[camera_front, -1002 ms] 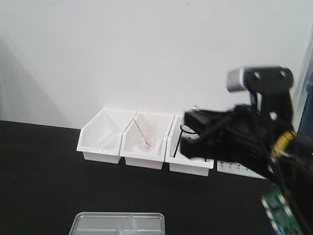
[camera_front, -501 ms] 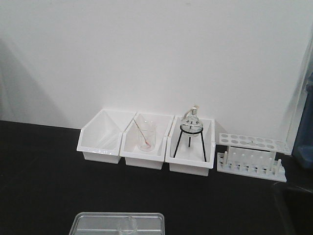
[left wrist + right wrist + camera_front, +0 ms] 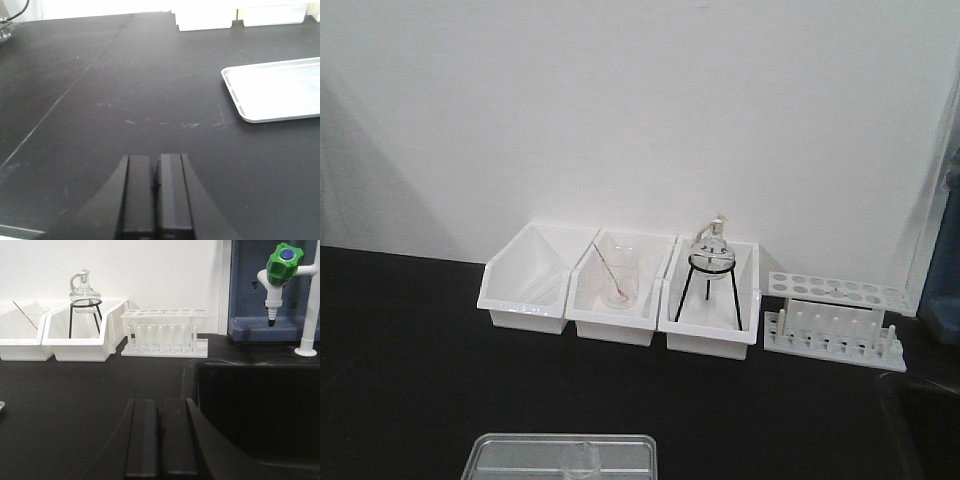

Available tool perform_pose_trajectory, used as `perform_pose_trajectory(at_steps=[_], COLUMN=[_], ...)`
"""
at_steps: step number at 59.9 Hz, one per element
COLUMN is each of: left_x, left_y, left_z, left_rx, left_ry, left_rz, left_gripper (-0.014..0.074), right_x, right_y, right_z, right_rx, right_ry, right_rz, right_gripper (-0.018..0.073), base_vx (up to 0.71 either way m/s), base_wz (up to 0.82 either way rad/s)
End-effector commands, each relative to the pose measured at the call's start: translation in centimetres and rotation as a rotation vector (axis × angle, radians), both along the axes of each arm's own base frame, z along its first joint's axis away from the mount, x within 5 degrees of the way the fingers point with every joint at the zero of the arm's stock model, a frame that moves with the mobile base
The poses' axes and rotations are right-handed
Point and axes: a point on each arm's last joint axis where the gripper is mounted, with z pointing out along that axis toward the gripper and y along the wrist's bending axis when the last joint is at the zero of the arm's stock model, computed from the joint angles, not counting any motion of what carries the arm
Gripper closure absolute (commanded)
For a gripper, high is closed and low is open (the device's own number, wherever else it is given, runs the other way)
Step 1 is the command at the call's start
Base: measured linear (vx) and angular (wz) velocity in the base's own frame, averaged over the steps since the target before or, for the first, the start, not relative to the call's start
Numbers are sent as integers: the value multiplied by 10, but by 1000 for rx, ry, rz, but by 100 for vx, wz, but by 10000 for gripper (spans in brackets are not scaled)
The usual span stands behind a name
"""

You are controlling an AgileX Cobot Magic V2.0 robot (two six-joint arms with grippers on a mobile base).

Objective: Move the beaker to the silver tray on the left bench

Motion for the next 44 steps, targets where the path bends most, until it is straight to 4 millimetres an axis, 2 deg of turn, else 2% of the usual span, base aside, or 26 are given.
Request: perform_pose_trajectory(at_steps=[1,44], left_x=[2,2], left_y=[-1,-1], left_z=[0,0], left_rx=[-5,-5], left_ry=[-63,-63], left_rz=[-9,-9], left_gripper=[595,595], right_x=[0,0], right_y=[0,0], right_z=[7,7], right_rx=[-8,-8], right_ry=[-93,-91], right_rz=[0,0], right_gripper=[573,573], base_vx=[0,0], base_wz=[0,0])
